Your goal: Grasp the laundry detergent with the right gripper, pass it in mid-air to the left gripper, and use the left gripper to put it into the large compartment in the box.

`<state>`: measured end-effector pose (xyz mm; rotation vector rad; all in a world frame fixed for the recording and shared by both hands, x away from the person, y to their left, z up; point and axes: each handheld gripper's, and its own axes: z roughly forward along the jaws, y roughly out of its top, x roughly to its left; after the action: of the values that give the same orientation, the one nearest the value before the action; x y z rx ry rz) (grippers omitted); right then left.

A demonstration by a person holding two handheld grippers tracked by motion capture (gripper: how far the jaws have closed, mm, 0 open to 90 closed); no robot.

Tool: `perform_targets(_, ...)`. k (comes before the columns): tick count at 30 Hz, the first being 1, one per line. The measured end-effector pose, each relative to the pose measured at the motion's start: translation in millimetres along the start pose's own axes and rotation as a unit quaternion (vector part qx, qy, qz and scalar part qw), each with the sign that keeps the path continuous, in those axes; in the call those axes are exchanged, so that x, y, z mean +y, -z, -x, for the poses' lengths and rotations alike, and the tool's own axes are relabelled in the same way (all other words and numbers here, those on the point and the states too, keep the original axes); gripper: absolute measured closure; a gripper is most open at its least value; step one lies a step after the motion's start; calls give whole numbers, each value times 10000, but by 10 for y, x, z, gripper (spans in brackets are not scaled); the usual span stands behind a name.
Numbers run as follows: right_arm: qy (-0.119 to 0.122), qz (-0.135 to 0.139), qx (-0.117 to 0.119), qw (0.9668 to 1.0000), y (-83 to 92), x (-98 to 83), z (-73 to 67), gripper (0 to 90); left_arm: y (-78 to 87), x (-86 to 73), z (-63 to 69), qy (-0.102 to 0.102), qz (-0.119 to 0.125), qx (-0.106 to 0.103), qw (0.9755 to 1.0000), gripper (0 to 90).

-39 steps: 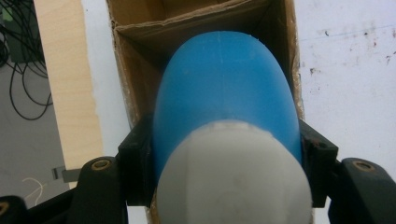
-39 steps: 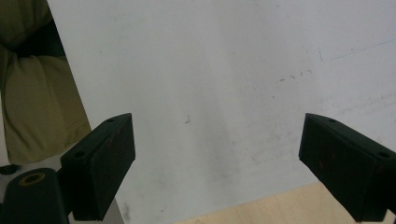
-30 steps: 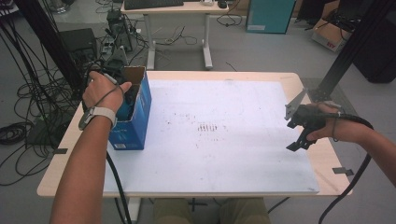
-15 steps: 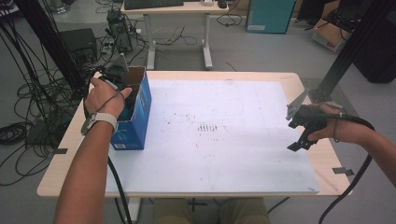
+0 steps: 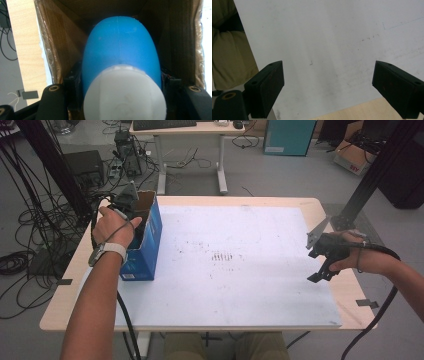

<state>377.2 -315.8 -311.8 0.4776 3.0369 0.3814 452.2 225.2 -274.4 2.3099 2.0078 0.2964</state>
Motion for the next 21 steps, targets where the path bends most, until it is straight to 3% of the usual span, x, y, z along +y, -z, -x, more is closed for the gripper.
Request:
perform_targets(2, -14, 50, -90, 9999, -12, -3, -12, 105, -4, 2, 0, 4, 9, 0, 10000, 374)
perform_targets(4, -6, -32, 10, 10000, -6, 2, -7, 105, -4, 5, 4, 2, 2, 9, 10000, 374)
perform_targets(9, 26, -35, -15, 10000, -10, -7, -9, 104, -5, 8, 8, 1, 0, 20, 10000, 373)
perform_targets(11, -24, 24, -120, 9999, -12, -12, -26, 104, -6, 6, 8, -8, 3, 24, 10000, 374)
perform_targets(13, 20, -22, 3, 10000, -11, -7, -18, 105, -6, 4, 2, 6, 2, 17, 10000, 374)
perform_targets(17, 59, -69, -26, 10000, 0, 6, -23, 104, -6, 4, 4, 10, 2, 16, 10000, 374)
perform_targets(19, 13, 23, -141, 9999, -4, 3, -38, 105, -6, 4, 6, 5, -1, 24, 10000, 373)
perform_targets(20, 30, 68, 18, 10000, -16, 4, -27, 104, -6, 5, 6, 12, -2, 21, 10000, 373)
perform_targets(21, 23, 87, 33, 10000, -19, 3, -28, 105, -5, 6, 4, 12, -15, 13, 10000, 373)
